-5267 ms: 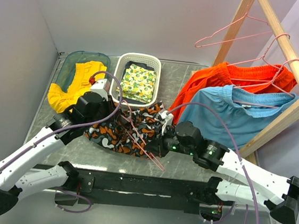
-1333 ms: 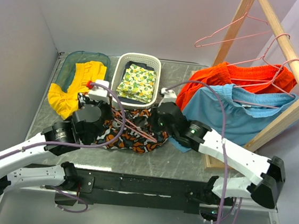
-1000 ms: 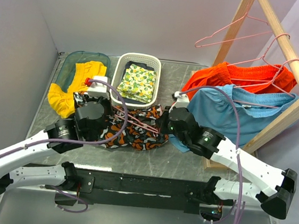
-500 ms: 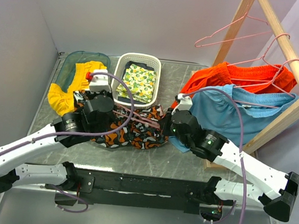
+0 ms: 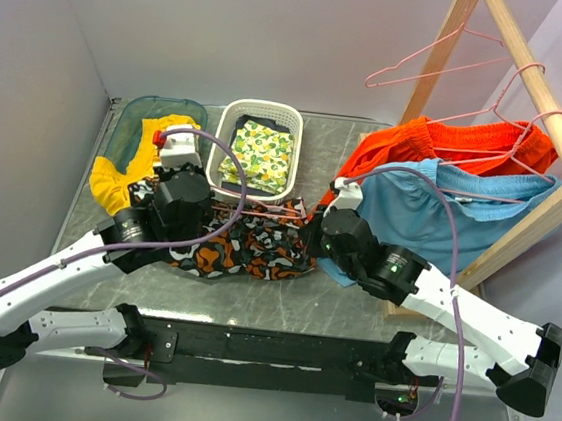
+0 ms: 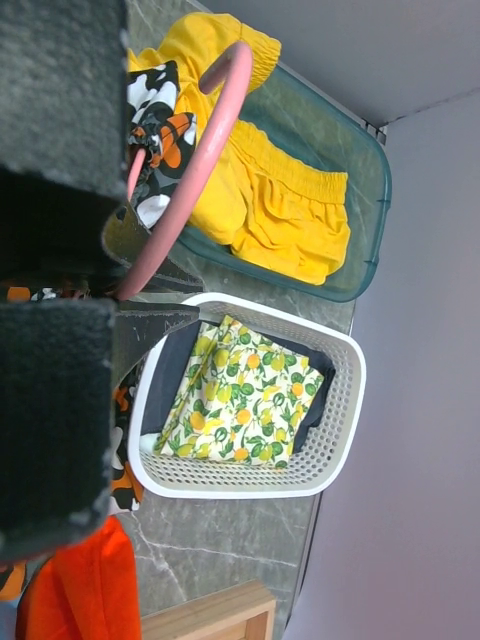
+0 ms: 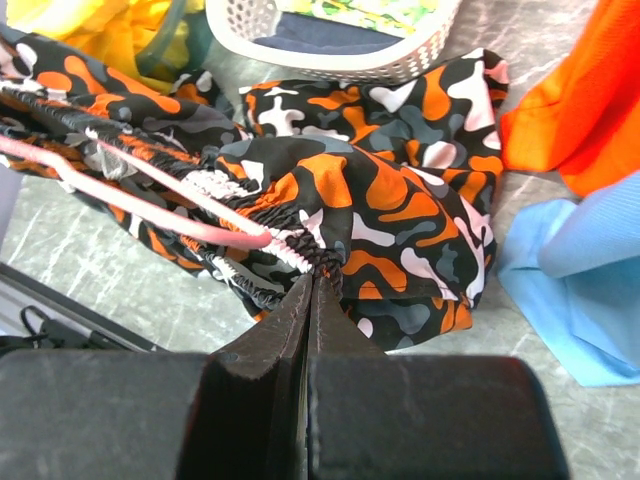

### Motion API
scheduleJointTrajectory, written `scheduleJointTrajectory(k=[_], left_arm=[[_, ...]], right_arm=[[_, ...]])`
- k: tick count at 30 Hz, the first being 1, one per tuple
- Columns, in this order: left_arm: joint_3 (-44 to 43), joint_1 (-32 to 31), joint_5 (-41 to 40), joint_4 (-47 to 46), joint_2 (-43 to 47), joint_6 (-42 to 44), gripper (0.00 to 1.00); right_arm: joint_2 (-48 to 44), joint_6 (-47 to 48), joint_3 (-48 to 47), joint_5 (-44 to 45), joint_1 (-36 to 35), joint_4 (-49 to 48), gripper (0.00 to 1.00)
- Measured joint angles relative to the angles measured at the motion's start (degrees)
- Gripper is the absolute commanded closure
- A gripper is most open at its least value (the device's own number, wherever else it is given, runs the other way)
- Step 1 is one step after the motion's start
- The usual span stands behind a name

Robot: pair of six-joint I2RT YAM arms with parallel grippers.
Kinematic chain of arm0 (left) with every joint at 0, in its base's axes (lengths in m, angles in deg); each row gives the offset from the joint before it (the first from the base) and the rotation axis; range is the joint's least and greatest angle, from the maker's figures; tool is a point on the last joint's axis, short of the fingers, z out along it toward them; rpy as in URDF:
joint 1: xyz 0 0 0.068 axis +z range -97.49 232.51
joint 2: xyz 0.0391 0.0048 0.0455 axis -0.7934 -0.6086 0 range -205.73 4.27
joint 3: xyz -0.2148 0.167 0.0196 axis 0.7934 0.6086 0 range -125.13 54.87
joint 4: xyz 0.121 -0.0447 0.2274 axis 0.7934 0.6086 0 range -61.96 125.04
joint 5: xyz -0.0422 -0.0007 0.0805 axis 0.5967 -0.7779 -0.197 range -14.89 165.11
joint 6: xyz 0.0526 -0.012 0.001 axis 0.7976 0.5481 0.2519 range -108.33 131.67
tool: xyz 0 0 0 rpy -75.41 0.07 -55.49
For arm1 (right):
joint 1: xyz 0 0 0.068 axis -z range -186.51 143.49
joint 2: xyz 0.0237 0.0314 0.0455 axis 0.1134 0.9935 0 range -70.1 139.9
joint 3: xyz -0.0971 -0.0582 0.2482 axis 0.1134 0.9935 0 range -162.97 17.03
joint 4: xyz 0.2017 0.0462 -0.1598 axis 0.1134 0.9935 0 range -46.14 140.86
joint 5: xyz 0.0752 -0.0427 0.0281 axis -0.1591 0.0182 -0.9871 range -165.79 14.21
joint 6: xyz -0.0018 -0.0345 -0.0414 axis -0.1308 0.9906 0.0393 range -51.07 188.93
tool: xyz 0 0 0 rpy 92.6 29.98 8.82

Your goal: Place the shorts on the hanger

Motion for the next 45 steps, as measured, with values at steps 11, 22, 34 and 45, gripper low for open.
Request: scheduleJointTrajectory(k=[11, 22, 34, 45], left_arm=[[3.69, 0.28, 0.22, -2.25, 2.69, 0.22, 0.99], [6.03, 0.42, 0.22, -2.6, 4.83, 0.39, 0.99], [5.6, 0.63, 3.02, -1.49, -0.13, -1.27, 0.99], [-7.26, 0.63, 10.95, 3.23, -2.47, 0.33, 0.99]], right_arm=[[0.74, 0.5, -5.38, 2.93, -0.02, 4.61, 1.0], [4.81, 2.23, -12.46, 5.57, 0.0, 7.45, 1.0], [8.74, 3.8, -22.51, 3.21, -1.92, 9.64, 1.0], [11.19, 6.05, -25.94, -0.7, -2.64, 9.49, 0.54]])
